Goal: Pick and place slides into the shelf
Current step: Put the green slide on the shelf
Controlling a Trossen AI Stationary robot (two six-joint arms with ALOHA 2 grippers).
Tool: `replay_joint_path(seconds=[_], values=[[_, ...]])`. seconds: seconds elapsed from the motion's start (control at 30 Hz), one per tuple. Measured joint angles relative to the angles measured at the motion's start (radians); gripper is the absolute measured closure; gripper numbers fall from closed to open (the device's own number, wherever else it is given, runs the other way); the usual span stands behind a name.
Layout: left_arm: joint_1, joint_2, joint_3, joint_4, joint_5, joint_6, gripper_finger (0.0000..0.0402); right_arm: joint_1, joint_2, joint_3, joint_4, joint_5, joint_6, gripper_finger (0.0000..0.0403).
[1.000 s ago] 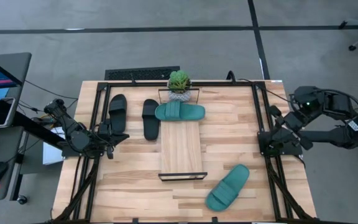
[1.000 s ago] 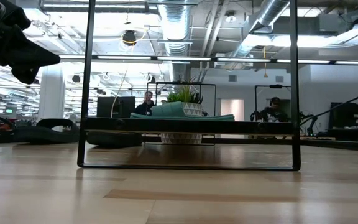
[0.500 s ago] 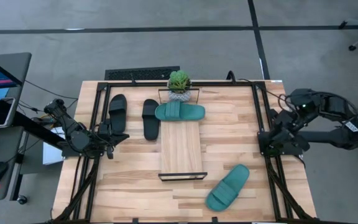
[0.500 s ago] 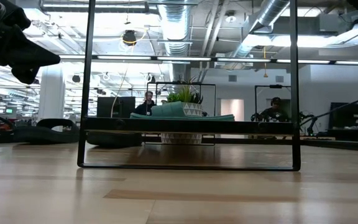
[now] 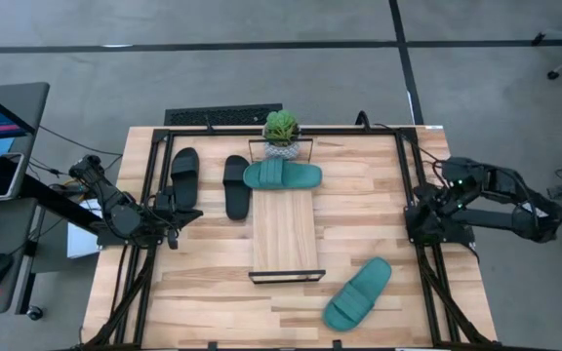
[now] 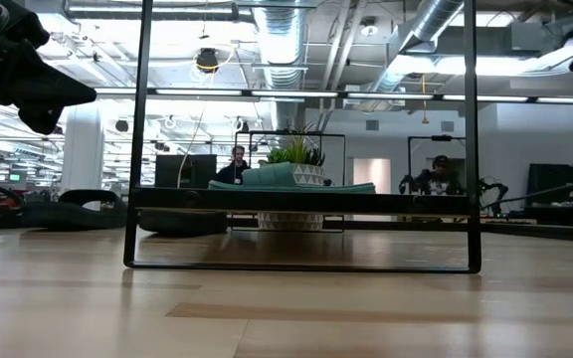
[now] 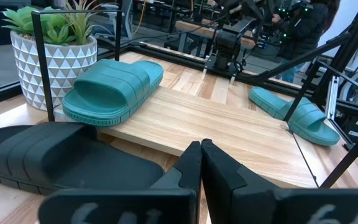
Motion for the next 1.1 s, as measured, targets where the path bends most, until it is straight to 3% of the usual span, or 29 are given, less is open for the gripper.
replay_joint_path(seconds=[0.4, 1.1], values=[[0.000, 0.000, 0.000, 0.000, 0.000, 0.000, 0.0401, 0.000, -0.121, -0.134, 0.033, 0.004, 0.159, 0.0287], [0.000, 0.000, 0.000, 0.000, 0.000, 0.000, 0.0401, 0.035, -0.113, -0.275, 0.123, 0.017, 0.287, 0.0287]])
